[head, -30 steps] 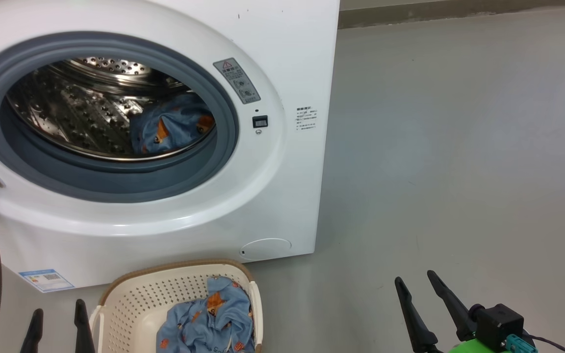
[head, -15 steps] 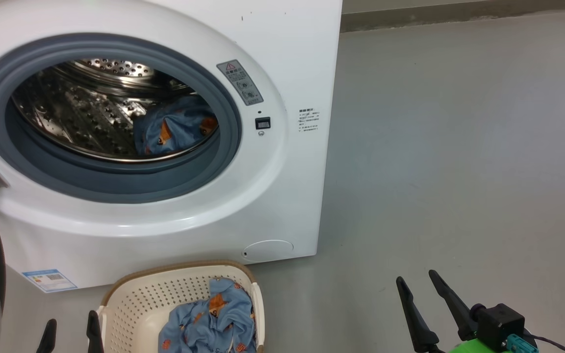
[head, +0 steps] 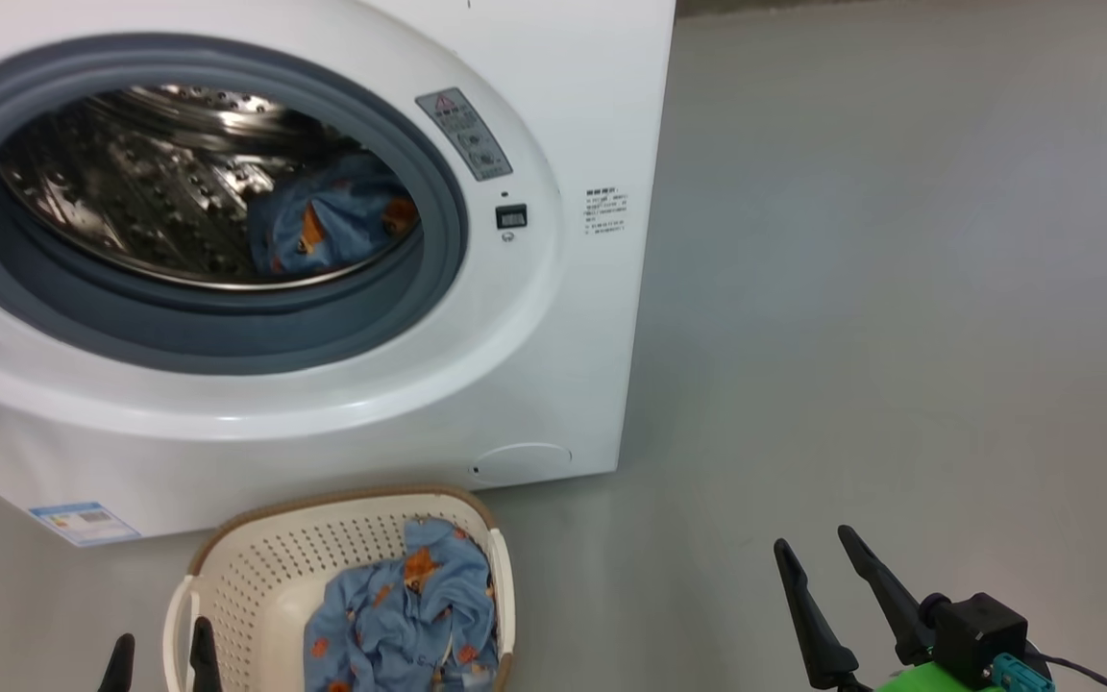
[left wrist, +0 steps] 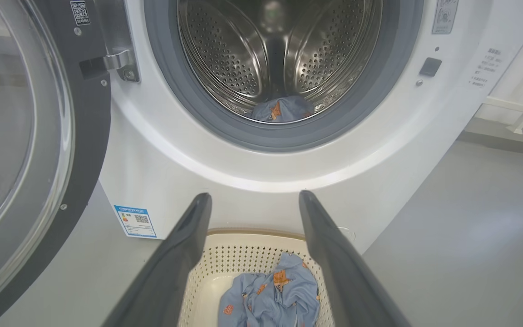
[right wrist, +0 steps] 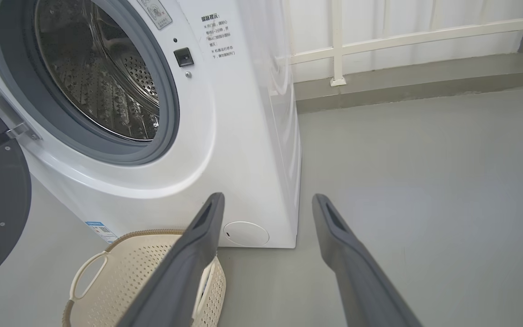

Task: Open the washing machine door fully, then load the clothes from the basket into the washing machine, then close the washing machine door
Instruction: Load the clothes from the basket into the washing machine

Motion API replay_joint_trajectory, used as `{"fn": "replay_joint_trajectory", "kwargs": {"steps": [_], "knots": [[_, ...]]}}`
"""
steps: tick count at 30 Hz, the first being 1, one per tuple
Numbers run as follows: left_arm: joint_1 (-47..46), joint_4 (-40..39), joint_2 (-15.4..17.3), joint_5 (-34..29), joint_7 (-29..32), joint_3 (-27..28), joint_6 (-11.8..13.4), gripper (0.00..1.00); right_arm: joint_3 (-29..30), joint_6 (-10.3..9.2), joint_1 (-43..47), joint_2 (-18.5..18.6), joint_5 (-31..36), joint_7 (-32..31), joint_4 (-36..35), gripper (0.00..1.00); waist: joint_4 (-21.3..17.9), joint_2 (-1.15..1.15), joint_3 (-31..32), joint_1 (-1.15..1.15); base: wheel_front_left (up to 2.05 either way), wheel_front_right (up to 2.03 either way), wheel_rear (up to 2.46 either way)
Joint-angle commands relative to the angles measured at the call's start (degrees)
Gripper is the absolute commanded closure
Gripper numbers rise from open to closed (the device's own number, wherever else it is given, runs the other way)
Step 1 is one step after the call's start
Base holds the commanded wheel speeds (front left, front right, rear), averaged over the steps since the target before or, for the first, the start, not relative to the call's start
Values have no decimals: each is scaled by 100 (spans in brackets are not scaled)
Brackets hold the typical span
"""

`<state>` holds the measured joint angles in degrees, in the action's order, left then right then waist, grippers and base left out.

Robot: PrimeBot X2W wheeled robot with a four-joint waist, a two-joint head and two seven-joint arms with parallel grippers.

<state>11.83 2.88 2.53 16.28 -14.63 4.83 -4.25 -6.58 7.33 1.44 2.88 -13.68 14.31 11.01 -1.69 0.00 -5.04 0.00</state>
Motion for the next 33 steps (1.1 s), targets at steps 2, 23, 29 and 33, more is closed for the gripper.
{"fn": "replay_joint_trajectory", "kwargs": {"steps": [2, 23, 29, 33], "knots": [[-315, 68, 35, 55, -37, 144, -91, 0, -142, 16, -150, -1, 72, 69, -180, 0, -56, 0, -323, 0, 0, 0, 0], [-2396, 1904, 657, 525, -37, -611, -323, 0, -473, 16, -830, -1, 152, 69, -512, 0, -543, 0, -2540, 0, 0, 0, 0], [-3080, 2583, 960, 731, -37, -852, -323, 0, -545, 16, -971, -1, 158, 69, -642, 0, -626, 0, -3191, 0, 0, 0, 0], [-3487, 3137, 1138, 865, -37, -1086, -323, 0, -596, 16, -1062, -1, 141, 69, -722, 0, -690, 0, -3548, 0, 0, 0, 0]]}}
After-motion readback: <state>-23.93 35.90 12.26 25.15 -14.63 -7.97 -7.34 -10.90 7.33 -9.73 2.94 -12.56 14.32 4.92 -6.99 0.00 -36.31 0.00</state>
